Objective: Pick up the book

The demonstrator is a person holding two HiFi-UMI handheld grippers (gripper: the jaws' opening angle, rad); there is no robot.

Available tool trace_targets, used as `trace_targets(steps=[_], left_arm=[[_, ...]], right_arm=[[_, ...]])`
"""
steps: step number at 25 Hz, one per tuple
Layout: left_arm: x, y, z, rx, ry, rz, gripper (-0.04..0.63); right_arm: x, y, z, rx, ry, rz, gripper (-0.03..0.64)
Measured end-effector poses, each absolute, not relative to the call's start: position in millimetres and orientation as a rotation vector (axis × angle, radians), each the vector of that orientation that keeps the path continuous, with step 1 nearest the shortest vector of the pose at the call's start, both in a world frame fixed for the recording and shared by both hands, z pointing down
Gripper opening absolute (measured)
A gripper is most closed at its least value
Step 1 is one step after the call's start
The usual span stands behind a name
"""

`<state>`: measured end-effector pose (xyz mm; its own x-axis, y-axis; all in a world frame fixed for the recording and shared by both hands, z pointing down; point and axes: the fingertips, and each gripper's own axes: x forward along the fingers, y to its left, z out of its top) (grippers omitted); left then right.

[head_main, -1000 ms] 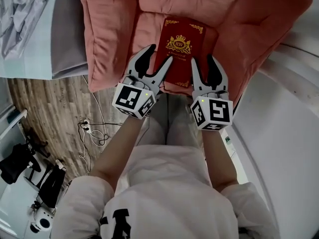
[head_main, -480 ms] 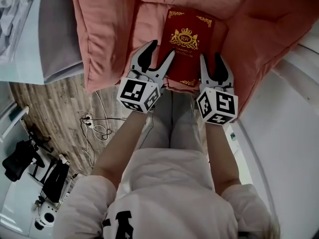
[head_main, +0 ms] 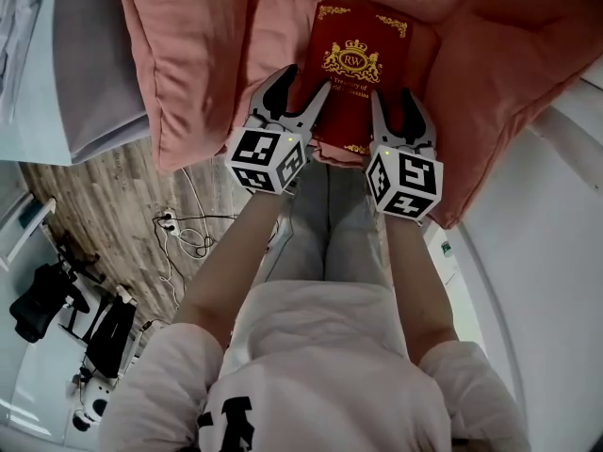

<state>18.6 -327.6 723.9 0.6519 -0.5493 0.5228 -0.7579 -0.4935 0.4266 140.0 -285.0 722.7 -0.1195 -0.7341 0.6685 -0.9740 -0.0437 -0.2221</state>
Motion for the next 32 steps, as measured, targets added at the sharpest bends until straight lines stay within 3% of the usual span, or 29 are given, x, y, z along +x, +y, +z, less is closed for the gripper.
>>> trace_targets(steps=[15,32], left_arm=[[24.6,-317.4,772.6,2.115,-0.916,0.493,0.304],[30.9,-316.9,813.8,1.998,-0.843,0.535,0.325]], right_arm=[[129.5,-281.7,758.4,1.74,-1.798,1.039,0.236],[132.7,-277.5,792.0,1.768,-1.766,1.232,0.274]])
